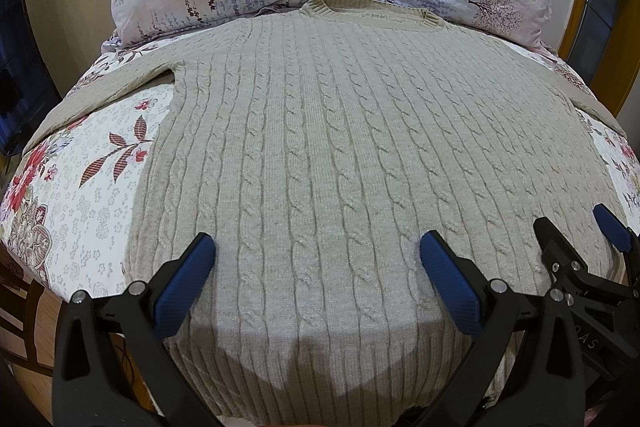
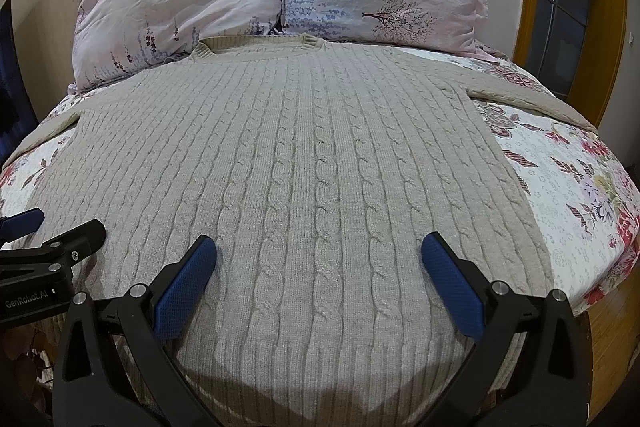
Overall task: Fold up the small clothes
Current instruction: 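Grasp the sweater sleeve cuff with the right tool and lift it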
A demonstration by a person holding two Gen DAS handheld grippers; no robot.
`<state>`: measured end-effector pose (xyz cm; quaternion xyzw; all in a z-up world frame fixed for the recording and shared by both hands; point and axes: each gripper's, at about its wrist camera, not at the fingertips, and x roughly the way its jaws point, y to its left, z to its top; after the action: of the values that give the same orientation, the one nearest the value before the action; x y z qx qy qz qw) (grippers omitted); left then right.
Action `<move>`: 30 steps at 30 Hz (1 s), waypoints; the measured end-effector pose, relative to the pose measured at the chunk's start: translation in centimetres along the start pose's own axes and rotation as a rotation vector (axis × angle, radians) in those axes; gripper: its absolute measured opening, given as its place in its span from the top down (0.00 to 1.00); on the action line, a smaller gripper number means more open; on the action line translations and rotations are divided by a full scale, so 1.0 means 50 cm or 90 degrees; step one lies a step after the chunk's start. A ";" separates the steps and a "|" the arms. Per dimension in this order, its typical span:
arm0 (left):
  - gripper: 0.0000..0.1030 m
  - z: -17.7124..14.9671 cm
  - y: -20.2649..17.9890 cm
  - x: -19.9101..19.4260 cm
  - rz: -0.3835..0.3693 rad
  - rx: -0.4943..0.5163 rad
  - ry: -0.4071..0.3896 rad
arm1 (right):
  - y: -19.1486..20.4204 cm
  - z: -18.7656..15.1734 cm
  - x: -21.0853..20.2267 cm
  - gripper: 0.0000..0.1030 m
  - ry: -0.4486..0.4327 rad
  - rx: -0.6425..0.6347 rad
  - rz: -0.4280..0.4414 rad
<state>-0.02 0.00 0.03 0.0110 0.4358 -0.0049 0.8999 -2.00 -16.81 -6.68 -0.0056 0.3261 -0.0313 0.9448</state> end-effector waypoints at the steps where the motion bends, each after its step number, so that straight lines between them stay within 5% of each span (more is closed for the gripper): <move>1: 0.02 0.000 0.000 0.000 0.000 0.000 0.000 | 0.000 0.000 -0.001 0.01 0.001 -0.001 0.000; 7: 0.02 0.012 0.002 0.001 -0.003 0.004 0.017 | 0.001 0.004 0.003 0.01 0.017 -0.016 0.015; 15: 0.02 0.031 0.001 0.018 -0.017 0.027 0.065 | -0.037 0.042 0.018 0.01 0.043 -0.072 0.108; 18: 0.02 0.053 0.005 0.026 -0.028 0.034 0.081 | -0.107 0.100 0.020 0.01 0.047 0.009 0.145; 22: 0.02 0.100 0.030 0.036 -0.051 0.006 0.066 | -0.275 0.198 0.039 0.02 0.021 0.186 0.121; 24: 0.02 0.122 0.044 0.037 -0.057 -0.010 0.045 | -0.375 0.240 0.067 0.12 0.026 0.282 0.100; 26: 0.02 0.150 0.056 0.038 -0.044 -0.013 0.025 | -0.458 0.266 0.102 0.34 0.048 0.367 0.077; 30: 0.02 0.207 0.059 0.045 0.002 0.026 -0.016 | -0.589 0.286 0.179 0.49 0.095 0.514 0.052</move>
<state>9.55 2.69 4.71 0.0302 0.4241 -0.0123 0.9050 12.20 -46.90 -0.02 0.3808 0.3551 -0.1194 0.8454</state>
